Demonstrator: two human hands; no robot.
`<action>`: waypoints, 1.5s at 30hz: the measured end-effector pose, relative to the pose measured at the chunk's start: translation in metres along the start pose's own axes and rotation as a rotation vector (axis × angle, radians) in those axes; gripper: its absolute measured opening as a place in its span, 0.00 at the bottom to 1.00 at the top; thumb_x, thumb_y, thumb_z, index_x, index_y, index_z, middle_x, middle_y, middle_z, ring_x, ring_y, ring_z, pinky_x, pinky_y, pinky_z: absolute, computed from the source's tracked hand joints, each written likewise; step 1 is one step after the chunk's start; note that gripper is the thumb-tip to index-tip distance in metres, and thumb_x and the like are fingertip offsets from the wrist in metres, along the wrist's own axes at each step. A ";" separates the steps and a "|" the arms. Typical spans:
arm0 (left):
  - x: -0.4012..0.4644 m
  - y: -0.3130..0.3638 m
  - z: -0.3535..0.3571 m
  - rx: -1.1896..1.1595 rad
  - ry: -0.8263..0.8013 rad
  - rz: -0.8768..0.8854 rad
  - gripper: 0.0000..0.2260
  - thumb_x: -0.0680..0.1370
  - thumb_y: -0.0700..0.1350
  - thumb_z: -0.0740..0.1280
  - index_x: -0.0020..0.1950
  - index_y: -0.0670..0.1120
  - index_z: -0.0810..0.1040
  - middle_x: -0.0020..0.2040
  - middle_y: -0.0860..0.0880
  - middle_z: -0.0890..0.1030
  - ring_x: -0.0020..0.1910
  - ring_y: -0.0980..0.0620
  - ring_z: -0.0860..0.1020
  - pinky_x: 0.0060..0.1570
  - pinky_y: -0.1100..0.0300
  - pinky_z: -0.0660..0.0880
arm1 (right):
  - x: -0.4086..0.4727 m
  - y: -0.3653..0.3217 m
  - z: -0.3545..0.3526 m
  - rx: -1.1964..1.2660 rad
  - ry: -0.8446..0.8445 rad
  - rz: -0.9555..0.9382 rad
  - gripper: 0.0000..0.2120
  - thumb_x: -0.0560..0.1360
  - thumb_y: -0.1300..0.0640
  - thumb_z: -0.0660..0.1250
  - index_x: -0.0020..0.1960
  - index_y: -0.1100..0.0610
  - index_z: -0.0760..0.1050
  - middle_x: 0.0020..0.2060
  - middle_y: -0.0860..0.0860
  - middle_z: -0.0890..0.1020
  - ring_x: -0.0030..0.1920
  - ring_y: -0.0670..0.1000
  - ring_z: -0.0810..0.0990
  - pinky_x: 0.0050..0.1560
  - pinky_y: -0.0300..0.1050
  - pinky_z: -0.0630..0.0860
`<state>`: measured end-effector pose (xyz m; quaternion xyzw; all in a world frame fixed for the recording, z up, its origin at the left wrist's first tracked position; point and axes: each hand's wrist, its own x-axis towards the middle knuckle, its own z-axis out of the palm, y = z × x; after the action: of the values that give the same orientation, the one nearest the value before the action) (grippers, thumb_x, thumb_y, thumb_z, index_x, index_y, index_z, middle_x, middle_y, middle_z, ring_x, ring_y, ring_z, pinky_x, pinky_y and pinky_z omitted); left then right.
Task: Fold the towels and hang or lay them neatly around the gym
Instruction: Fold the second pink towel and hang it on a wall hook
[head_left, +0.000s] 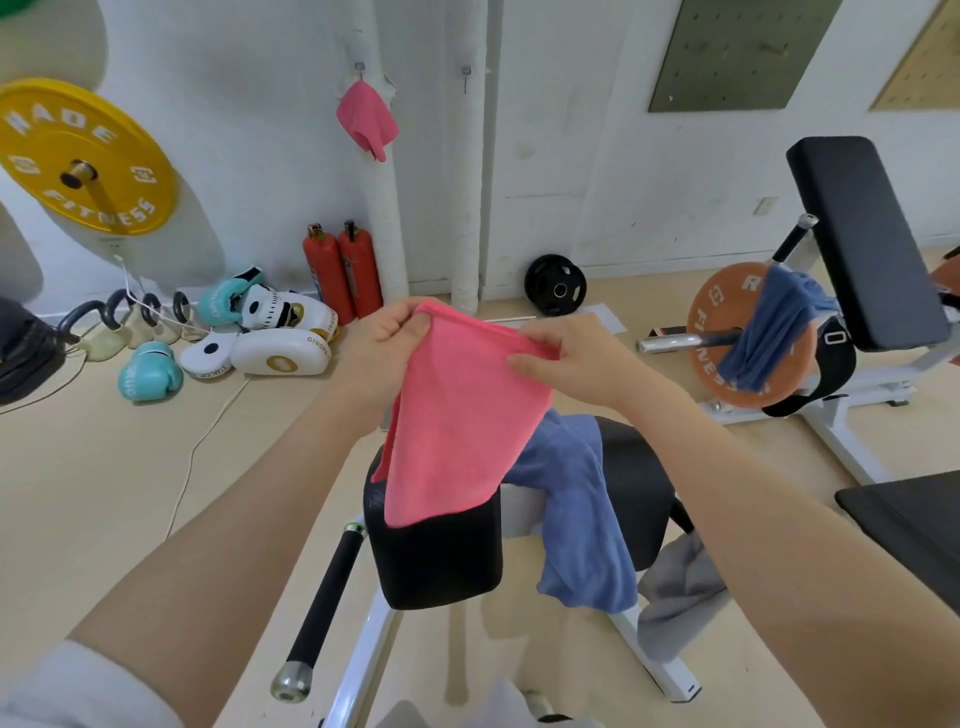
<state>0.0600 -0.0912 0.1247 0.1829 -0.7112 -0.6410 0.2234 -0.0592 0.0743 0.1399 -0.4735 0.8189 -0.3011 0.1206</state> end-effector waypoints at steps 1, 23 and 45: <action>-0.001 0.000 -0.002 -0.044 0.015 -0.012 0.13 0.81 0.41 0.57 0.46 0.53 0.79 0.39 0.57 0.80 0.39 0.61 0.75 0.42 0.65 0.71 | 0.000 -0.001 0.000 0.056 0.043 -0.015 0.14 0.71 0.54 0.66 0.35 0.65 0.71 0.30 0.53 0.68 0.34 0.48 0.65 0.38 0.43 0.61; 0.039 0.018 -0.051 -0.139 0.075 0.064 0.14 0.82 0.36 0.51 0.45 0.50 0.72 0.37 0.53 0.72 0.36 0.58 0.68 0.36 0.68 0.67 | 0.059 -0.033 -0.003 0.558 0.292 0.133 0.09 0.70 0.65 0.69 0.41 0.52 0.73 0.38 0.49 0.78 0.41 0.47 0.76 0.48 0.45 0.75; -0.098 -0.177 -0.077 0.553 -0.746 -0.495 0.13 0.78 0.43 0.61 0.61 0.52 0.75 0.58 0.55 0.76 0.58 0.55 0.74 0.54 0.67 0.69 | -0.070 0.048 0.204 -0.098 -0.447 0.496 0.23 0.72 0.71 0.53 0.60 0.54 0.75 0.58 0.50 0.76 0.53 0.51 0.74 0.54 0.41 0.71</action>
<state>0.1798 -0.1210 -0.0530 0.1569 -0.8207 -0.4843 -0.2594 0.0424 0.0741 -0.0562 -0.3192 0.8760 -0.1116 0.3440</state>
